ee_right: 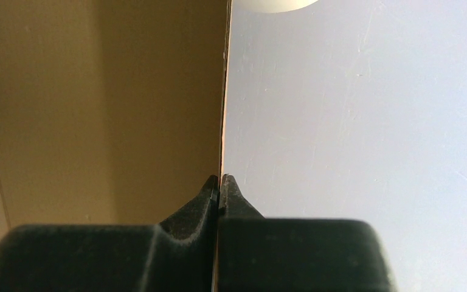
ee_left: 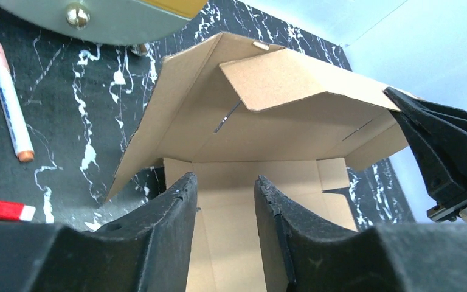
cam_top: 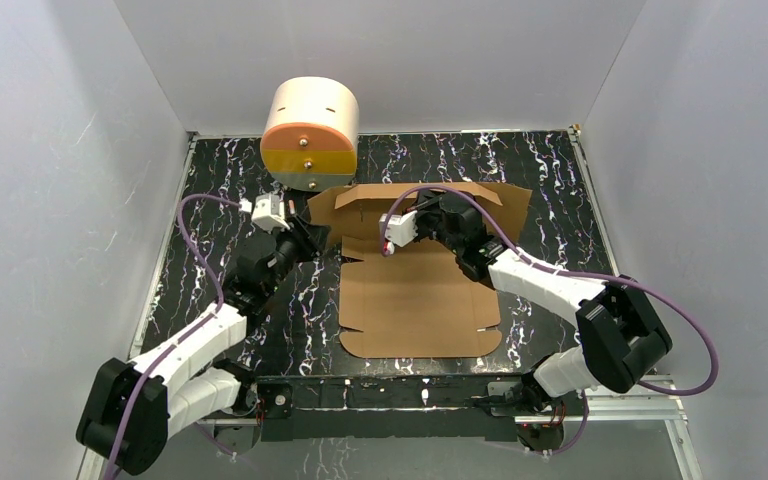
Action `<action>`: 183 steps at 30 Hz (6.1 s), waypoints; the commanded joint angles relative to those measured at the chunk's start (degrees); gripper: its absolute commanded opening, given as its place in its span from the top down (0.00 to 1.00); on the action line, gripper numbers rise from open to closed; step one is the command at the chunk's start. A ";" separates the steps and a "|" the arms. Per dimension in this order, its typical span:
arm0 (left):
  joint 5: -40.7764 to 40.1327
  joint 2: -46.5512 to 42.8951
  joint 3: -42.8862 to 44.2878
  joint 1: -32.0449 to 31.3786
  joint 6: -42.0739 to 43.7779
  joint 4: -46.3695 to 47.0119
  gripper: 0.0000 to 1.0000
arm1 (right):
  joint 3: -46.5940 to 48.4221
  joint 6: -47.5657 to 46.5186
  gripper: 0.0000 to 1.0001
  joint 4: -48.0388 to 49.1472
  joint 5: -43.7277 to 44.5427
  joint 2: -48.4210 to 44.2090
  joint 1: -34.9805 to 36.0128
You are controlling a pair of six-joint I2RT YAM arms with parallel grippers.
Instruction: Fold the paper box
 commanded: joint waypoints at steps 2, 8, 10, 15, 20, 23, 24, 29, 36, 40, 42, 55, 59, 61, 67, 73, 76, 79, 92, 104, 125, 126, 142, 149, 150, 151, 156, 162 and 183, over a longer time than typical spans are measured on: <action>-1.42 -1.60 -3.48 -0.24 -10.89 -1.12 0.61 | -0.31 -0.12 0.97 1.95 -0.81 -2.31 0.43; -2.02 4.62 -7.10 -0.76 -20.10 6.52 0.57 | -0.17 -0.04 0.97 1.83 -0.95 -2.40 0.61; -2.50 8.50 -7.38 -1.14 -21.70 9.34 0.56 | -0.39 -0.04 0.97 1.98 -1.07 -2.50 0.66; -4.32 16.37 -6.96 -2.24 -23.66 16.44 0.54 | -0.62 0.03 0.97 2.19 -1.18 -2.31 1.02; -9.66 21.67 -4.87 -3.72 -23.52 18.28 0.53 | -0.76 -0.02 0.97 2.10 -0.91 -2.48 1.32; -11.32 24.92 -3.80 -3.94 -23.60 19.23 0.53 | -0.92 -0.13 0.97 2.10 -0.69 -2.44 1.31; -11.60 26.35 -3.31 -4.11 -23.39 19.67 0.53 | -0.88 -0.07 0.97 2.10 -0.72 -2.61 1.29; -11.31 33.21 -0.76 -4.87 -22.63 22.70 0.54 | -0.75 0.31 0.97 2.27 -1.13 -2.40 1.43; -10.69 36.20 3.82 -6.99 -15.63 24.55 0.65 | -0.48 0.22 0.97 2.27 -0.99 -2.04 1.72; -10.41 36.50 5.47 -9.07 -11.13 24.87 0.72 | -0.11 0.28 0.97 2.27 -1.16 -1.96 1.88; -10.26 37.10 6.39 -10.22 -8.69 24.83 0.74 | 0.06 0.31 0.97 2.21 -1.10 -1.79 2.07; -12.58 41.79 8.83 -15.42 -0.53 24.78 0.71 | 0.43 -0.22 0.97 1.71 -0.04 -1.33 2.73; -14.10 37.76 6.83 -15.42 0.78 24.74 0.67 | 0.43 -0.52 0.97 1.57 0.53 -1.43 2.73; -15.09 34.65 5.45 -15.42 1.66 24.67 0.64 | 0.38 -0.65 0.97 1.56 0.83 -1.51 2.73; -18.30 24.85 1.60 -15.42 4.63 22.53 0.56 | 0.88 -1.26 0.97 1.46 2.07 -1.27 2.71; -19.32 17.02 -1.55 -14.93 10.71 20.28 0.54 | 2.14 -1.45 0.98 0.01 3.30 -0.63 2.73; -16.26 14.54 -1.87 -12.85 13.96 18.45 0.55 | 2.45 -1.47 0.98 -0.83 2.99 -0.43 2.72; -12.40 10.90 -2.96 -8.51 15.17 17.31 0.55 | 2.87 -1.45 0.98 -2.12 2.87 -0.22 2.71; -8.62 5.64 -6.35 1.01 20.98 16.34 0.53 | 3.18 -1.26 0.98 -4.64 1.65 -0.39 2.71; 13.92 16.53 0.08 10.02 22.58 19.08 0.54 | 3.37 -1.46 0.98 -5.58 1.15 0.30 2.72; 23.42 13.39 -0.25 8.74 22.88 18.54 1.00 | 6.26 -1.00 0.99 -2.51 4.31 3.07 2.68; 22.43 12.83 -0.20 7.65 22.71 18.00 1.00 | 6.44 -0.97 0.99 -2.23 4.69 3.28 2.72; 12.14 8.80 1.67 -2.74 18.93 8.20 1.00 | 4.34 -1.99 1.00 1.67 4.81 2.94 2.68; 8.90 9.39 1.22 -6.28 17.19 8.09 1.00 | 2.28 -2.31 1.00 3.37 3.95 1.54 2.66; 8.23 9.58 1.10 -7.16 17.16 8.23 1.00 | 1.70 -2.43 1.00 3.97 3.66 1.34 2.72; 7.38 9.85 0.82 -8.14 17.22 8.54 1.00 | 1.15 -2.51 1.00 4.55 3.44 1.18 2.72; 1.37 11.73 -0.68 -13.24 18.14 11.06 1.00 | -1.92 -3.38 1.00 7.51 1.97 0.48 2.69; -4.32 16.35 -2.63 -17.37 18.38 15.23 1.00 | -5.80 -4.15 1.00 10.48 0.20 -1.07 2.83; -7.44 9.98 -3.15 -19.20 21.91 16.05 0.65 | -11.58 -9.18 0.99 15.09 4.14 -0.36 2.95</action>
